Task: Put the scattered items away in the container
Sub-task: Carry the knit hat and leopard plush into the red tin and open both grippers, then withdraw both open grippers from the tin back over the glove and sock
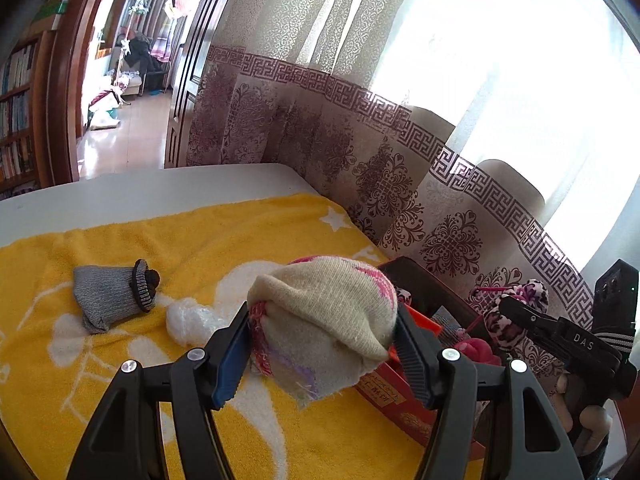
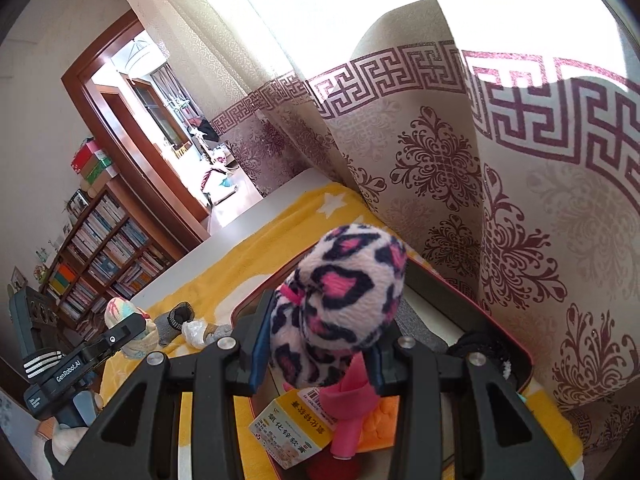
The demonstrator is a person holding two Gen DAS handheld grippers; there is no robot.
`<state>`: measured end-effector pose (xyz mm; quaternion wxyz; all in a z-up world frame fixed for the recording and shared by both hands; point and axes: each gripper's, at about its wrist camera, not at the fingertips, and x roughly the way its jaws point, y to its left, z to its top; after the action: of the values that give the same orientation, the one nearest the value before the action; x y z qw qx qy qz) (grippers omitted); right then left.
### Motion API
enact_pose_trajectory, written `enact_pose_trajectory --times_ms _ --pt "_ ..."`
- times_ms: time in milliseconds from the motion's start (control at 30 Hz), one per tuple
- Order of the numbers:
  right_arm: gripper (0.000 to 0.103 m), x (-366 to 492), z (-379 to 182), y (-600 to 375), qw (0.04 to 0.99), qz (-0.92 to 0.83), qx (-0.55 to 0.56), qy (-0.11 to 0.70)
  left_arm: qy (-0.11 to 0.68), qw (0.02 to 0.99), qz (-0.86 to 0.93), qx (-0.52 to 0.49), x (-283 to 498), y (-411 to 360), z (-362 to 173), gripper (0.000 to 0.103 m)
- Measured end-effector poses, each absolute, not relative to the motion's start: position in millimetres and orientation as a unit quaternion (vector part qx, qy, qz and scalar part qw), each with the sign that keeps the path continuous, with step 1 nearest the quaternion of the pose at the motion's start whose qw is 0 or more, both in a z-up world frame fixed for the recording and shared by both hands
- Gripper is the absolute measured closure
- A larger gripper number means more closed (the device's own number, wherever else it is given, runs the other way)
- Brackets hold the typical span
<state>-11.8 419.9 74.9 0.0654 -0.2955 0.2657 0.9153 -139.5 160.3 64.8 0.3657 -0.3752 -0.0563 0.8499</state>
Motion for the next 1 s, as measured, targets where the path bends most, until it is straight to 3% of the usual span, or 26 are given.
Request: enact_pose_trajectory --times_ms 300,433,500,833,900,933,1000 --pt "0.060 -23 80 427 0.038 0.918 -0.291 0.267 -0.029 0.415 0.817 -0.401 -121 225 51 0.035" --pt "0.055 -31 78 430 0.030 0.913 -0.298 0.277 -0.018 0.429 0.796 -0.426 -113 249 37 0.034" --pt "0.047 -32 75 434 0.025 0.908 -0.300 0.291 -0.017 0.435 0.790 -0.431 -109 254 33 0.034" --pt "0.046 -28 69 437 0.034 0.905 -0.302 0.299 -0.034 0.429 0.794 -0.429 -112 240 37 0.034" --pt "0.046 -28 70 434 0.032 0.905 -0.302 0.297 -0.038 0.423 0.798 -0.427 -114 231 39 0.030" --pt "0.046 -28 71 432 0.030 0.906 -0.302 0.295 -0.041 0.418 0.802 -0.424 -116 225 40 0.023" --pt "0.046 -28 73 426 0.025 0.908 -0.302 0.290 -0.045 0.405 0.813 -0.416 -120 210 45 0.022"
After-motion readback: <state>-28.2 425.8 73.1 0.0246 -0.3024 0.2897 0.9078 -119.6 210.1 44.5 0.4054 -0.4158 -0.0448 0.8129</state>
